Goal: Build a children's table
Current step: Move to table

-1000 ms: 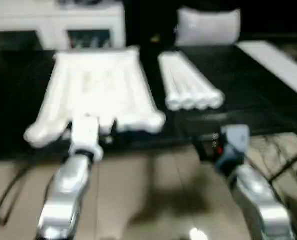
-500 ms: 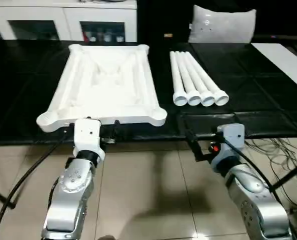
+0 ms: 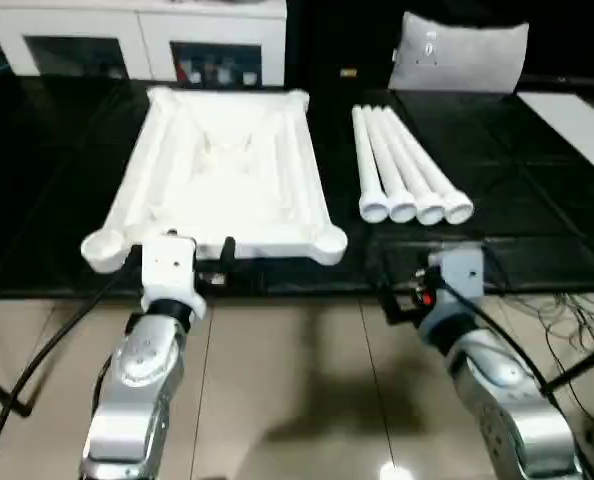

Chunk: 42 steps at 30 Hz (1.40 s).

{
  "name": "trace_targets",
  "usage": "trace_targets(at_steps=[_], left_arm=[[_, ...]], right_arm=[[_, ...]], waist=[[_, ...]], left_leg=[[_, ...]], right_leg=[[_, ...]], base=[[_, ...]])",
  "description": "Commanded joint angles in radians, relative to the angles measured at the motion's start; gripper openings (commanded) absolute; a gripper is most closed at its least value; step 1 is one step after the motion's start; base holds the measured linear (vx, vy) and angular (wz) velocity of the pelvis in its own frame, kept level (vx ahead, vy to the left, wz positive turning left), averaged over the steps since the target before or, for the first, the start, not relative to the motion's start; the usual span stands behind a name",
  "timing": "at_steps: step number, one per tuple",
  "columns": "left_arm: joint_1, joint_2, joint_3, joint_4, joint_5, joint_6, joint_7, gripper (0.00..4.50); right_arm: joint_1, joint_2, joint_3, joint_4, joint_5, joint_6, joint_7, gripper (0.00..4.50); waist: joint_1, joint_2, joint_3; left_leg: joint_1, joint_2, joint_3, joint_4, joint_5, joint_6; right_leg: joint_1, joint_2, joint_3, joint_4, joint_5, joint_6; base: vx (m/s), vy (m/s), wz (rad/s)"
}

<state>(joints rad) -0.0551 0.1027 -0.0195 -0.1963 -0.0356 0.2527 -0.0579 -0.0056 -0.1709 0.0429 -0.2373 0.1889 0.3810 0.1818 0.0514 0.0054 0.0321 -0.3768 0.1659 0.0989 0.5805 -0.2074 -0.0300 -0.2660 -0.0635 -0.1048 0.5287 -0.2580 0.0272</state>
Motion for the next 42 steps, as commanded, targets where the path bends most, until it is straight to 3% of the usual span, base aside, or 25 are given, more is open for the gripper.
trace_targets(at_steps=[1, 3, 4, 5, 8, 9, 10, 12, 15, 16, 18, 21, 23, 25, 26, 27, 30, 31, 33, 34, 35, 37, 38, 40, 42], left_arm=[[0.003, 0.007, 0.007, -0.018, 0.0, -0.008, -0.005, 4.44], [0.005, 0.009, 0.004, -0.019, -0.001, -0.008, -0.01, 4.44], [0.007, 0.016, -0.005, -0.021, 0.002, -0.007, -0.02, 4.44], [0.008, 0.025, -0.015, -0.019, 0.007, -0.005, -0.033, 4.44], [0.013, 0.042, -0.03, -0.014, 0.017, -0.002, -0.054, 4.44], [0.013, 0.046, -0.033, -0.011, 0.013, -0.002, -0.066, 4.44], [0.013, 0.048, -0.035, -0.009, 0.01, -0.003, -0.074, 4.44], [0.008, 0.052, -0.045, -0.006, 0.009, -0.003, -0.086, 4.44], [0.001, 0.052, -0.052, 0.001, 0.01, -0.009, -0.087, 4.44], [-0.003, 0.054, -0.058, 0.005, 0.013, -0.014, -0.09, 4.44], [-0.004, 0.055, -0.06, 0.005, 0.015, -0.015, -0.091, 4.44], [0.007, 0.051, -0.065, -0.01, 0.019, -0.017, -0.099, 4.44], [0.018, 0.051, -0.071, -0.02, 0.021, -0.018, -0.1, 4.44], [0.026, 0.052, -0.075, -0.024, 0.023, -0.019, -0.101, 4.44], [0.055, 0.057, -0.086, -0.027, 0.03, -0.026, -0.103, 4.44], [0.066, 0.058, -0.091, -0.029, 0.032, -0.029, -0.103, 4.44], [0.102, 0.059, -0.105, -0.042, 0.039, -0.04, -0.103, 4.44], [0.109, 0.057, -0.108, -0.044, 0.04, -0.044, -0.101, 4.44], [0.113, 0.055, -0.109, -0.044, 0.041, -0.045, -0.101, 4.44], [0.116, 0.054, -0.109, -0.042, 0.042, -0.049, -0.101, 4.44], [0.121, 0.053, -0.109, -0.04, 0.043, -0.053, -0.1, 4.44], [0.122, 0.052, -0.109, -0.04, 0.043, -0.054, -0.099, 4.44], [0.127, 0.051, -0.11, -0.042, 0.045, -0.056, -0.095, 4.44], [0.135, 0.051, -0.111, -0.048, 0.045, -0.056, -0.092, 4.44], [0.139, 0.05, -0.11, -0.052, 0.045, -0.056, -0.09, 4.44]], right_arm=[[-0.019, 0.014, -0.006, -0.025, 0.011, -0.014, -0.002, 4.5], [-0.017, 0.013, -0.004, -0.027, 0.015, -0.015, 0.004, 4.5], [-0.013, 0.013, 0.0, -0.028, 0.014, -0.014, 0.004, 4.5], [-0.008, 0.014, 0.004, -0.027, 0.011, -0.016, 0.003, 4.5], [0.002, 0.021, 0.012, -0.028, 0.003, -0.025, 0.001, 4.5], [0.006, 0.023, 0.015, -0.03, 0.0, -0.026, 0.0, 4.5], [0.009, 0.026, 0.016, -0.031, -0.002, -0.027, 0.001, 4.5], [0.016, 0.034, 0.011, -0.03, -0.005, -0.031, -0.003, 4.5], [0.018, 0.03, 0.014, -0.028, -0.008, -0.034, 0.0, 4.5], [0.019, 0.025, 0.018, -0.028, -0.009, -0.036, 0.004, 4.5], [0.02, 0.023, 0.02, -0.029, -0.009, -0.038, 0.006, 4.5], [0.026, 0.021, 0.014, -0.04, 0.002, -0.046, 0.012, 4.5], [0.032, 0.025, 0.01, -0.045, 0.006, -0.055, 0.023, 4.5], [0.038, 0.028, 0.009, -0.046, 0.006, -0.062, 0.028, 4.5], [0.053, 0.034, 0.013, -0.05, 0.01, -0.08, 0.034, 4.5], [0.061, 0.037, 0.015, -0.054, 0.012, -0.086, 0.035, 4.5], [0.087, 0.042, 0.02, -0.065, 0.022, -0.096, 0.04, 4.5], [0.093, 0.044, 0.024, -0.064, 0.026, -0.099, 0.042, 4.5], [0.096, 0.045, 0.026, -0.062, 0.028, -0.101, 0.044, 4.5], [0.099, 0.045, 0.028, -0.059, 0.027, -0.105, 0.046, 4.5], [0.104, 0.045, 0.033, -0.056, 0.024, -0.113, 0.049, 4.5], [0.104, 0.045, 0.033, -0.055, 0.023, -0.114, 0.05, 4.5], [0.107, 0.041, 0.031, -0.056, 0.019, -0.107, 0.056, 4.5], [0.11, 0.035, 0.027, -0.059, 0.019, -0.086, 0.058, 4.5], [0.112, 0.033, 0.025, -0.061, 0.018, -0.077, 0.058, 4.5]], waist=[[0.007, 0.015, -0.054], [0.002, 0.026, -0.05], [-0.047, 0.053, -0.068], [-0.043, 0.037, -0.063], [-0.032, 0.013, -0.036], [-0.022, -0.035, -0.027], [0.029, -0.053, -0.028], [0.035, -0.05, -0.024], [0.028, -0.025, -0.006], [0.017, 0.02, -0.002], [-0.043, 0.054, -0.001], [-0.078, 0.048, -0.037], [-0.084, 0.02, -0.026], [-0.048, -0.033, -0.023], [-0.004, -0.036, -0.051], [-0.004, -0.041, -0.043], [0.008, 0.021, -0.034], [-0.03, 0.054, -0.021], [-0.048, 0.061, -0.052], [-0.05, 0.06, -0.057], [-0.055, 0.05, -0.055], [-0.048, 0.025, -0.029], [-0.032, -0.045, -0.027], [0.0, -0.067, -0.03], [0.021, -0.05, -0.008]], left_leg=[[-0.02, -0.026, -0.014, -0.035, 0.054, 0.345], [0.027, -0.032, -0.051, -0.037, 0.128, 0.41], [0.192, 0.048, -0.125, -0.031, 0.186, 0.485], [0.218, 0.125, -0.203, -0.033, 0.328, 0.585], [0.124, 0.097, -0.106, -0.075, 0.134, 0.503], [0.086, 0.009, -0.041, -0.052, -0.093, 0.37], [0.021, -0.09, 0.004, 0.101, -0.196, 0.245], [-0.032, -0.063, -0.032, 0.152, -0.085, 0.099], [-0.016, -0.039, -0.024, 0.102, -0.021, 0.068], [0.007, 0.001, -0.013, 0.007, -0.045, 0.066], [0.099, 0.091, -0.095, -0.097, -0.53, 0.038], [0.179, 0.118, -0.16, -0.092, -0.403, 0.31], [0.149, 0.084, -0.117, -0.08, -0.291, 0.399], [0.012, -0.061, 0.008, 0.03, -0.255, 0.284], [-0.075, -0.037, -0.019, 0.147, -0.079, 0.162], [-0.091, -0.04, -0.018, 0.145, -0.041, 0.137], [-0.031, -0.004, -0.002, -0.002, 0.091, 0.136], [0.05, 0.067, -0.076, -0.068, -0.126, 0.18], [0.158, 0.133, -0.149, -0.08, -0.314, 0.26], [0.164, 0.13, -0.171, -0.07, -0.25, 0.391], [0.168, 0.13, -0.163, -0.052, -0.102, 0.487], [0.102, 0.094, -0.087, -0.082, -0.097, 0.472], [0.036, -0.021, 0.003, -0.038, -0.352, 0.268], [0.009, -0.065, 0.011, 0.11, -0.246, 0.179], [-0.012, -0.046, -0.017, 0.129, -0.127, 0.054]], right_leg=[[0.091, -0.048, -0.027, -0.069, -0.109, -0.095], [0.078, -0.005, -0.051, -0.047, -0.094, -0.097], [-0.054, 0.033, -0.041, 0.055, -0.152, -0.098], [-0.125, 0.008, 0.003, 0.148, -0.229, -0.028], [-0.153, -0.027, 0.076, 0.182, -0.024, 0.024], [-0.095, -0.057, 0.136, 0.05, 0.014, 0.0], [0.001, -0.154, 0.262, -0.055, -0.424, 0.023], [0.045, -0.165, 0.245, -0.037, -0.551, -0.09], [0.023, -0.127, 0.181, -0.062, -0.521, -0.239], [0.026, -0.085, 0.113, -0.072, -0.541, -0.253], [-0.049, 0.01, 0.062, 0.047, -0.358, -0.18], [-0.128, -0.011, 0.057, 0.164, -0.068, -0.04], [-0.13, -0.036, 0.077, 0.13, -0.016, -0.019], [0.016, -0.124, 0.185, -0.018, -0.068, -0.085], [0.104, -0.197, 0.232, -0.036, -0.198, -0.175], [0.102, -0.168, 0.211, -0.032, -0.158, -0.195], [0.06, -0.059, 0.085, -0.043, -0.195, -0.249], [-0.009, 0.019, 0.038, 0.031, -0.236, -0.161], [-0.085, 0.012, 0.046, 0.137, -0.208, -0.127], [-0.115, 0.005, 0.049, 0.185, -0.147, -0.038], [-0.161, -0.012, 0.059, 0.207, -0.089, 0.029], [-0.15, -0.015, 0.069, 0.187, -0.003, 0.03], [-0.058, -0.066, 0.15, 0.023, -0.098, 0.001], [-0.002, -0.16, 0.239, -0.062, -0.596, -0.008], [0.015, -0.126, 0.274, -0.062, -0.699, -0.201]], base=[[0.145, 0.029, 0.64], [0.189, 0.031, 0.64], [0.22, -0.032, 0.37], [0.157, -0.066, 0.13], [0.107, -0.057, 0.05], [0.067, -0.064, -0.03], [0.068, -0.093, 0.01], [0.092, -0.069, -0.03], [0.086, -0.005, -0.01], [0.102, 0.056, 0.06], [0.091, 0.107, 0.01], [0.128, 0.05, 0.02], [0.135, -0.021, 0.07], [0.128, -0.056, 0.09], [0.145, -0.031, -0.12], [0.145, -0.031, -0.12], [0.155, 0.001, -0.01], [0.161, 0.049, 0.03], [0.183, 0.045, 0.0], [0.167, 0.004, 0.06], [0.13, -0.005, 0.05], [0.111, -0.023, 0.05], [0.055, -0.101, 0.02], [0.069, -0.097, -0.04], [0.123, -0.044, -0.27]])
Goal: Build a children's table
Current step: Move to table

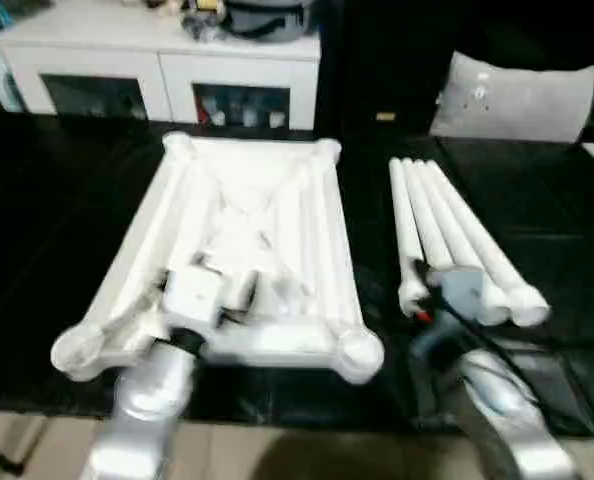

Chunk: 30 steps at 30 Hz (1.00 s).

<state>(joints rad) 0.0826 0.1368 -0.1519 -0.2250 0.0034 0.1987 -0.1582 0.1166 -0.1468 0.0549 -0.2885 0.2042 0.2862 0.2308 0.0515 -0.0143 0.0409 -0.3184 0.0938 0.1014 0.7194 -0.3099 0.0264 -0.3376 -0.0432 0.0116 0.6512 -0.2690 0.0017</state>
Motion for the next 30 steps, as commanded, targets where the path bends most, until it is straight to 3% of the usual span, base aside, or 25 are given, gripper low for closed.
trace_targets(at_steps=[1, 2, 3, 4, 5, 6, 7, 8, 9, 10, 11, 12, 13, 14, 16, 17, 18, 19, 20, 21, 22, 23, 24, 27, 30], left_arm=[[0.003, 0.015, 0.022, -0.024, 0.006, -0.002, 0.011, 4.44], [0.012, 0.013, 0.022, -0.03, 0.008, -0.003, 0.011, 4.44], [0.016, 0.012, 0.022, -0.032, 0.01, -0.004, 0.011, 4.44], [0.016, 0.012, 0.022, -0.032, 0.01, -0.004, 0.011, 4.44], [0.018, 0.01, 0.023, -0.033, 0.01, -0.004, 0.011, 4.44], [0.019, 0.009, 0.025, -0.033, 0.009, -0.004, 0.012, 4.44], [0.018, 0.009, 0.026, -0.032, 0.01, -0.005, 0.013, 4.44], [0.017, 0.008, 0.027, -0.031, 0.011, -0.006, 0.014, 4.44], [0.015, 0.007, 0.027, -0.029, 0.012, -0.007, 0.015, 4.44], [0.011, 0.007, 0.027, -0.026, 0.014, -0.009, 0.017, 4.44], [0.007, 0.007, 0.028, -0.023, 0.016, -0.01, 0.02, 4.44], [0.007, 0.007, 0.028, -0.023, 0.016, -0.01, 0.02, 4.44], [0.004, 0.006, 0.03, -0.022, 0.016, -0.009, 0.022, 4.44], [0.001, 0.006, 0.03, -0.022, 0.013, -0.009, 0.019, 4.44], [-0.015, 0.014, 0.029, -0.021, -0.004, 0.005, -0.008, 4.44], [-0.018, 0.024, 0.024, -0.024, -0.003, 0.008, -0.023, 4.44], [-0.019, 0.028, 0.022, -0.025, -0.002, 0.007, -0.028, 4.44], [-0.026, 0.038, 0.02, -0.028, -0.005, 0.014, -0.044, 4.44], [-0.038, 0.06, 0.01, -0.045, -0.051, 0.053, -0.114, 4.44], [-0.05, 0.075, 0.004, -0.05, -0.072, 0.067, -0.152, 4.44], [-0.053, 0.079, 0.002, -0.051, -0.075, 0.07, -0.16, 4.44], [-0.062, 0.09, -0.004, -0.053, -0.085, 0.078, -0.185, 4.44], [-0.088, 0.12, -0.017, -0.049, -0.091, 0.093, -0.23, 4.44], [-0.126, 0.166, -0.038, -0.045, -0.111, 0.115, -0.31, 4.44], [-0.154, 0.208, -0.05, -0.041, -0.123, 0.106, -0.382, 4.17]], right_arm=[[-0.009, 0.008, 0.013, -0.01, 0.003, 0.021, 0.008, 4.5], [-0.008, 0.002, 0.009, -0.009, -0.001, 0.015, 0.008, 4.5], [-0.007, -0.001, 0.008, -0.008, -0.003, 0.009, 0.008, 4.5], [-0.007, -0.001, 0.008, -0.008, -0.003, 0.009, 0.008, 4.5], [-0.009, -0.003, 0.007, -0.007, -0.002, 0.008, 0.008, 4.5], [-0.011, -0.004, 0.007, -0.005, -0.001, 0.004, 0.008, 4.5], [-0.015, -0.005, 0.007, -0.002, -0.001, 0.0, 0.007, 4.5], [-0.019, -0.006, 0.006, 0.0, 0.001, -0.004, 0.009, 4.5], [-0.023, -0.006, 0.005, 0.002, 0.0, -0.007, 0.012, 4.5], [-0.027, -0.006, 0.003, 0.004, -0.001, -0.011, 0.016, 4.5], [-0.03, -0.005, 0.001, 0.006, 0.0, -0.012, 0.018, 4.5], [-0.03, -0.005, 0.001, 0.006, 0.0, -0.012, 0.018, 4.5], [-0.033, -0.004, 0.0, 0.007, -0.002, -0.011, 0.019, 4.5], [-0.035, -0.004, -0.001, 0.008, 0.0, -0.012, 0.02, 4.5], [-0.051, -0.001, -0.008, 0.012, 0.011, -0.018, 0.025, 4.5], [-0.054, -0.001, -0.01, 0.012, 0.022, -0.032, 0.038, 4.5], [-0.055, -0.002, -0.01, 0.011, 0.027, -0.039, 0.044, 4.5], [-0.063, -0.004, -0.011, 0.013, 0.035, -0.049, 0.058, 4.5], [-0.079, -0.024, 0.0, 0.011, 0.048, -0.042, 0.096, 4.5], [-0.093, -0.035, 0.0, 0.015, 0.042, -0.04, 0.102, 4.5], [-0.095, -0.036, -0.002, 0.016, 0.044, -0.038, 0.104, 4.5], [-0.103, -0.043, -0.005, 0.017, 0.049, -0.031, 0.112, 4.5], [-0.121, -0.058, -0.016, 0.021, 0.042, -0.021, 0.119, 4.5], [-0.131, -0.11, -0.024, 0.013, 0.042, 0.021, 0.161, 4.5], [-0.115, -0.189, -0.024, -0.007, 0.063, 0.052, 0.24, 4.5]], waist=[[0.022, -0.026, -0.019], [0.027, 0.002, -0.008], [0.027, 0.045, -0.02], [-0.005, 0.033, -0.008], [-0.028, 0.054, -0.044], [-0.059, 0.06, -0.056], [-0.07, 0.049, -0.052], [-0.082, 0.027, -0.055], [-0.082, 0.016, -0.052], [-0.061, -0.026, -0.047], [-0.021, -0.03, -0.04], [-0.013, -0.039, -0.052], [0.001, -0.036, -0.041], [0.007, -0.02, -0.04], [0.007, 0.041, -0.042], [-0.025, 0.067, -0.043], [-0.025, 0.067, -0.043], [-0.029, 0.071, -0.078], [-0.019, 0.076, -0.078], [-0.003, 0.057, -0.075], [-0.006, 0.037, -0.083], [0.007, 0.021, -0.073], [0.022, 0.022, -0.076], [0.018, 0.034, -0.05], [0.01, 0.037, -0.025]], left_leg=[[-0.071, 0.032, -0.022, -0.026, -0.01, -0.016], [-0.047, 0.051, -0.015, -0.133, -0.021, -0.02], [-0.022, 0.079, -0.025, -0.189, -0.074, -0.007], [-0.014, 0.101, -0.045, -0.212, -0.166, 0.007], [0.072, 0.138, -0.097, -0.227, -0.221, 0.057], [0.123, 0.166, -0.146, -0.234, -0.202, 0.174], [0.136, 0.176, -0.168, -0.228, -0.099, 0.335], [0.143, 0.172, -0.157, -0.21, -0.001, 0.427], [0.123, 0.146, -0.138, -0.203, 0.033, 0.434], [0.022, 0.029, -0.033, -0.147, -0.013, 0.343], [-0.066, 0.004, -0.016, -0.026, -0.027, 0.224], [-0.107, 0.02, -0.026, 0.016, 0.003, 0.155], [-0.127, 0.03, -0.03, 0.018, 0.054, 0.056], [-0.124, 0.043, -0.034, 0.0, 0.094, 0.025], [-0.063, 0.076, -0.018, -0.161, 0.281, 0.044], [-0.017, 0.143, -0.091, -0.183, 0.229, 0.144], [-0.017, 0.143, -0.091, -0.183, 0.229, 0.144], [0.063, 0.203, -0.164, -0.13, 0.637, 0.351], [0.054, 0.196, -0.165, -0.114, 0.862, 0.353], [0.029, 0.165, -0.131, -0.096, 1.052, 0.283], [0.018, 0.132, -0.118, -0.086, 1.028, 0.239], [-0.036, 0.067, -0.059, -0.093, 0.78, 0.142], [-0.064, 0.057, -0.036, -0.116, 0.523, 0.075], [-0.05, 0.087, -0.04, -0.172, -0.004, -0.064], [-0.033, 0.103, -0.033, -0.208, -0.297, -0.094]], right_leg=[[0.092, -0.129, 0.146, -0.178, -0.644, -0.202], [0.082, -0.069, 0.065, -0.173, -0.544, -0.214], [0.061, -0.045, 0.036, -0.152, -0.49, -0.2], [0.046, -0.019, 0.013, -0.131, -0.439, -0.175], [0.009, -0.005, -0.025, -0.068, -0.269, -0.177], [-0.037, -0.008, -0.053, -0.003, -0.109, -0.135], [-0.073, -0.024, -0.058, 0.032, -0.064, -0.054], [-0.096, -0.049, -0.044, 0.027, -0.036, -0.016], [-0.081, -0.059, -0.033, 0.002, -0.014, -0.019], [0.029, -0.088, 0.023, -0.097, 0.017, -0.05], [0.139, -0.208, 0.133, -0.175, -0.204, -0.175], [0.177, -0.222, 0.142, -0.166, -0.239, -0.221], [0.167, -0.188, 0.111, -0.16, -0.163, -0.286], [0.156, -0.173, 0.089, -0.156, -0.12, -0.318], [0.109, -0.058, -0.051, -0.136, -0.085, -0.257], [0.04, 0.004, -0.073, -0.036, -0.027, -0.161], [0.04, 0.004, -0.073, -0.036, -0.027, -0.161], [-0.048, -0.051, -0.026, 0.02, 0.086, -0.046], [-0.054, -0.062, -0.013, 0.014, 0.14, -0.007], [-0.058, -0.085, 0.011, -0.019, 0.249, 0.038], [-0.047, -0.09, 0.024, -0.037, 0.305, 0.04], [-0.005, -0.085, 0.026, -0.049, 0.416, 0.01], [0.03, -0.09, 0.023, -0.045, 0.509, -0.001], [0.027, -0.081, 0.011, -0.071, 0.236, -0.053], [0.015, -0.087, 0.022, -0.106, -0.195, -0.129]], base=[[0.116, -0.014, -0.3], [0.119, 0.042, -0.21], [0.119, 0.042, -0.21], [0.133, 0.071, -0.09], [0.157, 0.057, 0.01], [0.157, 0.057, 0.01], [0.16, 0.039, 0.06], [0.145, -0.006, 0.07], [0.145, -0.006, 0.07], [0.114, -0.04, 0.13], [0.109, -0.032, 0.04], [0.109, -0.032, 0.04], [0.138, -0.002, -0.1], [0.119, 0.009, -0.04], [0.118, 0.026, -0.03], [0.16, 0.057, 0.08], [0.16, 0.057, 0.08], [0.141, 0.025, 0.04], [0.0, 0.0, 0.0], [0.0, 0.0, 0.0], [0.0, 0.0, 0.0], [0.0, 0.0, 0.0], [0.0, 0.0, 0.0], [-0.078, -0.031, -0.04], [-0.094, -0.009, 0.01]])
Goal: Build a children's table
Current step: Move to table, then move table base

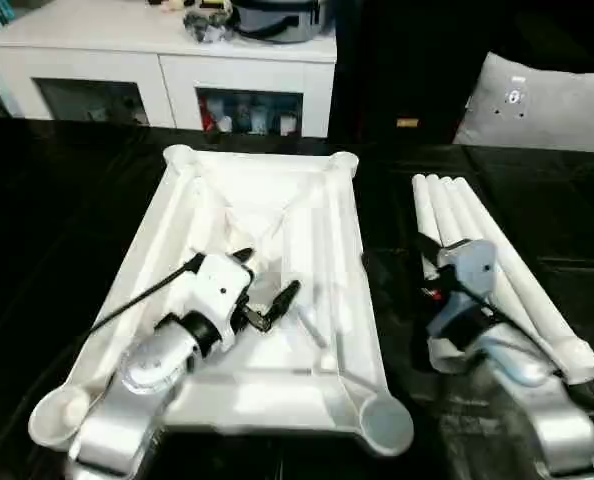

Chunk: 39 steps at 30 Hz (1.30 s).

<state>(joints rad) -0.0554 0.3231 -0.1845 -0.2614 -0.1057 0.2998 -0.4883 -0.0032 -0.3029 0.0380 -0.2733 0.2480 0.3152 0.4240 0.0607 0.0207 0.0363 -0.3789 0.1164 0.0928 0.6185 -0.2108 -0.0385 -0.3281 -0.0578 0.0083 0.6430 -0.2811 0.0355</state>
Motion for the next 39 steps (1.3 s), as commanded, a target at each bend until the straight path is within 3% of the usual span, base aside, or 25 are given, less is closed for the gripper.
trace_targets(at_steps=[1, 2, 4, 7, 11, 13, 14, 16, 22, 25, 29, 30, 31, 32, 39], left_arm=[[-0.017, 0.028, -0.02, -0.006, -0.018, 0.007, -0.064, 4.07], [-0.026, 0.074, -0.04, -0.016, -0.043, 0.021, -0.148, 4.07], [-0.036, 0.119, -0.064, -0.03, -0.055, 0.033, -0.222, 3.73], [-0.059, 0.168, -0.083, -0.055, -0.097, 0.086, -0.306, 3.64], [-0.088, 0.237, -0.118, -0.076, -0.094, 0.115, -0.392, 3.25], [-0.1, 0.268, -0.133, -0.079, -0.087, 0.121, -0.425, 3.21], [-0.114, 0.302, -0.148, -0.071, -0.071, 0.123, -0.454, 2.98], [-0.122, 0.325, -0.158, -0.064, -0.058, 0.124, -0.476, 2.86], [-0.168, 0.365, -0.188, -0.025, -0.033, 0.137, -0.52, 2.44], [-0.184, 0.373, -0.204, -0.014, -0.027, 0.139, -0.533, 2.07], [-0.202, 0.377, -0.227, 0.02, 0.008, 0.121, -0.542, 1.68], [-0.208, 0.382, -0.239, 0.036, 0.026, 0.112, -0.544, 1.61], [-0.213, 0.385, -0.25, 0.05, 0.04, 0.104, -0.545, 1.57], [-0.215, 0.388, -0.258, 0.059, 0.052, 0.098, -0.546, 1.37], [-0.229, 0.369, -0.264, 0.092, 0.078, 0.069, -0.524, 0.9]], right_arm=[[0.007, -0.041, -0.008, -0.024, 0.022, 0.023, 0.055, 4.5], [0.023, -0.089, -0.016, -0.034, 0.044, 0.03, 0.113, 4.5], [0.033, -0.13, -0.019, -0.048, 0.07, 0.048, 0.158, 4.5], [0.041, -0.188, -0.019, -0.071, 0.089, 0.071, 0.22, 4.5], [0.049, -0.247, -0.025, -0.101, 0.1, 0.092, 0.279, 4.5], [0.052, -0.278, -0.026, -0.111, 0.106, 0.101, 0.304, 4.5], [0.059, -0.311, -0.023, -0.127, 0.119, 0.114, 0.334, 4.5], [0.065, -0.331, -0.02, -0.141, 0.13, 0.126, 0.354, 4.5], [0.087, -0.41, -0.004, -0.196, 0.158, 0.199, 0.421, 4.5], [0.102, -0.438, 0.007, -0.216, 0.168, 0.22, 0.441, 4.5], [0.107, -0.452, 0.025, -0.223, 0.156, 0.229, 0.45, 4.5], [0.104, -0.453, 0.028, -0.221, 0.154, 0.231, 0.45, 4.5], [0.097, -0.454, 0.031, -0.217, 0.153, 0.233, 0.45, 4.5], [0.093, -0.454, 0.033, -0.212, 0.149, 0.232, 0.449, 4.5], [0.089, -0.458, 0.038, -0.219, 0.157, 0.246, 0.455, 4.5]], waist=[[0.0, -0.001, -0.019], [0.003, 0.0, -0.02], [0.003, 0.002, -0.02], [0.002, 0.003, -0.022], [0.005, 0.0, -0.024], [0.003, -0.003, -0.027], [0.005, 0.0, -0.03], [0.005, 0.001, -0.034], [0.008, 0.007, -0.044], [0.011, 0.002, -0.041], [0.016, 0.001, -0.036], [0.019, 0.008, -0.037], [0.018, 0.005, -0.036], [0.019, 0.008, -0.036], [0.022, 0.004, -0.038]], left_leg=[[0.027, 0.081, -0.022, -0.107, -0.417, -0.032], [0.02, 0.082, -0.019, -0.11, -0.41, -0.032], [0.019, 0.083, -0.015, -0.111, -0.387, -0.023], [0.015, 0.084, -0.01, -0.11, -0.345, -0.013], [0.014, 0.086, 0.001, -0.106, -0.301, 0.004], [0.011, 0.087, 0.005, -0.103, -0.258, 0.015], [0.014, 0.087, 0.006, -0.102, -0.24, 0.022], [0.013, 0.087, 0.008, -0.098, -0.196, 0.042], [0.013, 0.088, 0.013, -0.085, -0.084, 0.086], [0.011, 0.09, 0.015, -0.087, -0.108, 0.085], [0.014, 0.094, 0.016, -0.092, -0.154, 0.072], [0.015, 0.094, 0.015, -0.093, -0.161, 0.066], [0.015, 0.094, 0.015, -0.095, -0.175, 0.06], [0.017, 0.096, 0.015, -0.096, -0.186, 0.054], [0.016, 0.096, 0.017, -0.094, -0.174, 0.049]], right_leg=[[0.005, -0.075, 0.028, -0.103, -0.24, -0.167], [0.005, -0.079, 0.031, -0.107, -0.303, -0.159], [-0.001, -0.078, 0.034, -0.107, -0.285, -0.16], [-0.001, -0.079, 0.032, -0.102, -0.241, -0.176], [-0.004, -0.076, 0.032, -0.101, -0.22, -0.18], [-0.002, -0.075, 0.031, -0.097, -0.168, -0.191], [-0.002, -0.072, 0.03, -0.096, -0.13, -0.196], [0.001, -0.068, 0.027, -0.087, -0.02, -0.21], [0.007, -0.067, 0.018, -0.074, 0.182, -0.247], [0.009, -0.072, 0.019, -0.076, 0.159, -0.255], [0.005, -0.075, 0.022, -0.083, 0.061, -0.258], [0.004, -0.076, 0.022, -0.083, 0.046, -0.255], [0.003, -0.074, 0.023, -0.085, 0.03, -0.251], [0.002, -0.075, 0.023, -0.087, 0.017, -0.248], [0.002, -0.076, 0.024, -0.085, 0.039, -0.248]], base=[[-0.092, 0.002, -0.02], [-0.067, 0.006, -0.06], [-0.034, 0.003, -0.03], [0.0, 0.0, 0.0], [0.0, 0.0, 0.0], [0.0, 0.0, 0.0], [0.0, 0.0, 0.0], [0.0, 0.0, 0.0], [0.0, 0.0, 0.0], [0.0, 0.0, 0.0], [0.0, 0.0, 0.0], [0.0, 0.0, 0.0], [0.0, 0.0, 0.0], [0.0, 0.0, 0.0], [0.0, 0.0, 0.0]])
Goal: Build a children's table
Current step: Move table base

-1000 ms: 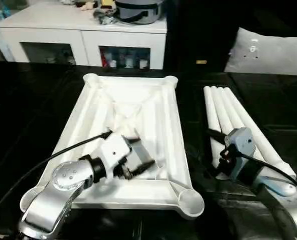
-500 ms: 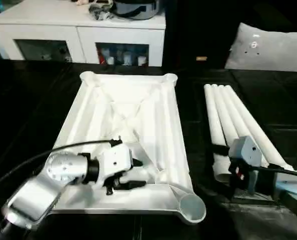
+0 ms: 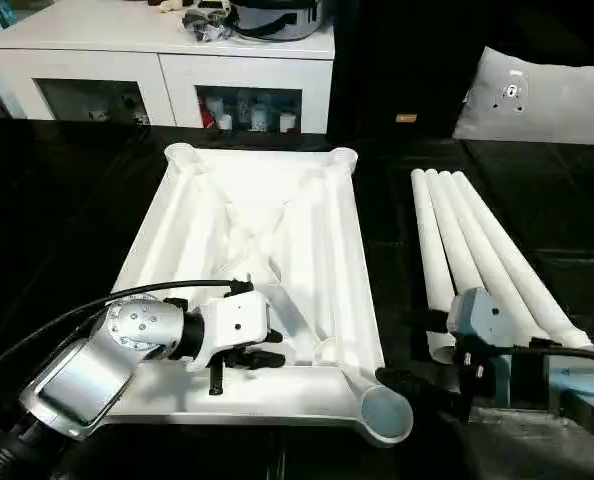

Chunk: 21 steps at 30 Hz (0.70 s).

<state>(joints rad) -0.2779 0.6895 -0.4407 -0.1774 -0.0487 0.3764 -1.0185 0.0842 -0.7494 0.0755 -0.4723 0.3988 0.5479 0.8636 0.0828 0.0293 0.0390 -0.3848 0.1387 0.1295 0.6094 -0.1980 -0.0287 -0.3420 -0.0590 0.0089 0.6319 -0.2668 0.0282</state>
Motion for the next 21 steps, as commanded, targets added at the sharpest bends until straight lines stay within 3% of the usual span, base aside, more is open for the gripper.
trace_targets(at_steps=[1, 6, 7, 10, 15, 17, 21], left_arm=[[-0.011, 0.0, -0.01, 0.021, 0.029, -0.017, 0.009, 0.85], [-0.029, -0.008, -0.02, 0.065, 0.04, -0.036, -0.002, 0.45], [-0.034, -0.01, -0.024, 0.075, 0.044, -0.041, -0.004, 0.3], [-0.041, -0.011, -0.033, 0.093, 0.058, -0.051, -0.013, 0.06], [-0.055, -0.04, -0.011, 0.111, 0.064, -0.067, 0.025, 0.02], [-0.061, -0.082, 0.029, 0.124, 0.027, -0.056, 0.06, 0.22], [-0.038, -0.078, 0.042, 0.059, -0.03, -0.009, 0.014, 0.37]], right_arm=[[-0.003, -0.014, 0.011, -0.014, -0.001, 0.012, 0.019, 4.5], [-0.035, -0.022, 0.033, 0.01, -0.015, 0.01, 0.029, 4.5], [-0.039, -0.023, 0.035, 0.016, -0.018, 0.009, 0.03, 4.5], [-0.038, -0.023, 0.042, 0.028, -0.03, 0.0, 0.028, 4.5], [-0.056, -0.006, 0.046, 0.052, -0.049, -0.007, 0.005, 4.5], [-0.053, 0.004, 0.054, 0.047, -0.054, -0.011, -0.003, 4.5], [-0.043, 0.017, 0.059, 0.034, -0.053, -0.005, -0.013, 4.5]], waist=[[0.001, -0.002, -0.042], [0.005, 0.004, -0.045], [0.005, 0.008, -0.045], [0.005, 0.008, -0.044], [0.006, 0.006, -0.046], [0.004, 0.004, -0.046], [0.006, 0.002, -0.047]], left_leg=[[0.022, 0.073, -0.02, -0.085, -0.18, 0.04], [0.022, 0.074, -0.021, -0.083, -0.167, 0.038], [0.023, 0.074, -0.022, -0.083, -0.172, 0.035], [0.023, 0.075, -0.021, -0.085, -0.19, 0.028], [0.023, 0.075, -0.02, -0.083, -0.175, 0.026], [0.021, 0.074, -0.018, -0.08, -0.157, 0.033], [0.02, 0.074, -0.018, -0.08, -0.143, 0.043]], right_leg=[[0.016, -0.073, 0.023, -0.072, 0.036, -0.238], [0.016, -0.074, 0.022, -0.068, 0.09, -0.244], [0.016, -0.074, 0.022, -0.067, 0.088, -0.246], [0.017, -0.075, 0.023, -0.069, 0.071, -0.249], [0.018, -0.075, 0.022, -0.067, 0.09, -0.26], [0.019, -0.075, 0.022, -0.065, 0.117, -0.263], [0.02, -0.075, 0.022, -0.065, 0.111, -0.265]], base=[[0.0, 0.0, 0.0], [0.0, 0.0, 0.0], [0.0, 0.0, 0.0], [0.0, 0.0, 0.0], [0.0, 0.0, 0.0], [0.0, 0.0, 0.0], [0.0, 0.0, 0.0]])
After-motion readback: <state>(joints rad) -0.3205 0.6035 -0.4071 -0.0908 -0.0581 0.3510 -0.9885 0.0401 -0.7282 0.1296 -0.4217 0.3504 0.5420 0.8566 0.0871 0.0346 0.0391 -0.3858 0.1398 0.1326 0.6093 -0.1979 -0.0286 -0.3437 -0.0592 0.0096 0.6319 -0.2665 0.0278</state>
